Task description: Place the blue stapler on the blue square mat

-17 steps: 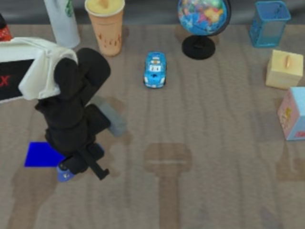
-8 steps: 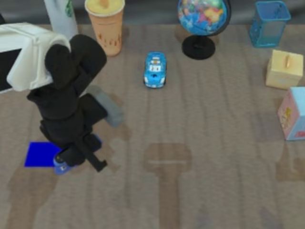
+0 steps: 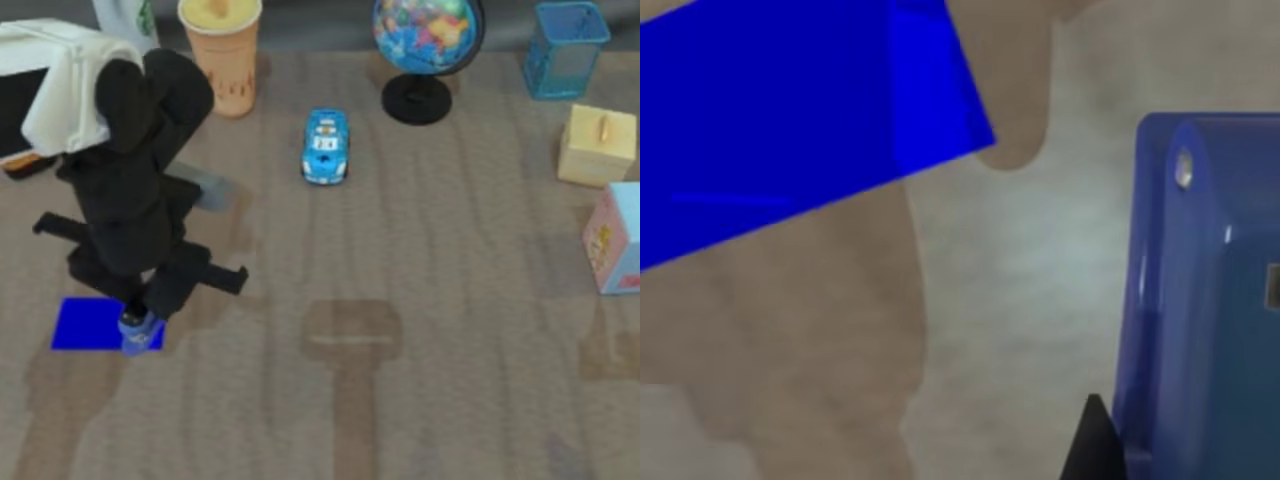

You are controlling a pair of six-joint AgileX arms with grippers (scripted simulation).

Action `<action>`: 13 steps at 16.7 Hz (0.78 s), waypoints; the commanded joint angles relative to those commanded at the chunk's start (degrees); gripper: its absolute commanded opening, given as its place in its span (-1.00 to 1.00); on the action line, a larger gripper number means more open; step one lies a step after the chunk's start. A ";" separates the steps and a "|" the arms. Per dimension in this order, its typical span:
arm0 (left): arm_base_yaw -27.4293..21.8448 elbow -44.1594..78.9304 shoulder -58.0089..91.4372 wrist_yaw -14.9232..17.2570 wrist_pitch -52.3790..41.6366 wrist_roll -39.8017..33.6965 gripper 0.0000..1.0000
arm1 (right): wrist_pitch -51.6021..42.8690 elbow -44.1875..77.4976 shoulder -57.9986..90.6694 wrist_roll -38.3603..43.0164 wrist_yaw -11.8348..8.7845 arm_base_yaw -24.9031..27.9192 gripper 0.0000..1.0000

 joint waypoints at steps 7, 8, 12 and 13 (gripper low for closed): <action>5.83 3.43 3.22 -0.41 -2.93 -44.21 -1.00 | 0.00 0.00 0.00 0.00 0.00 0.00 1.00; 6.67 3.92 3.63 -0.48 -3.32 -51.01 -1.00 | 0.00 0.00 0.00 0.00 0.00 0.00 1.00; 10.02 5.73 4.10 -0.67 -3.96 -75.12 -1.00 | 0.00 0.00 0.00 0.00 0.00 0.00 1.00; 10.82 6.03 3.81 -0.68 -3.81 -79.99 -1.00 | 0.00 0.00 0.00 0.00 0.00 0.00 1.00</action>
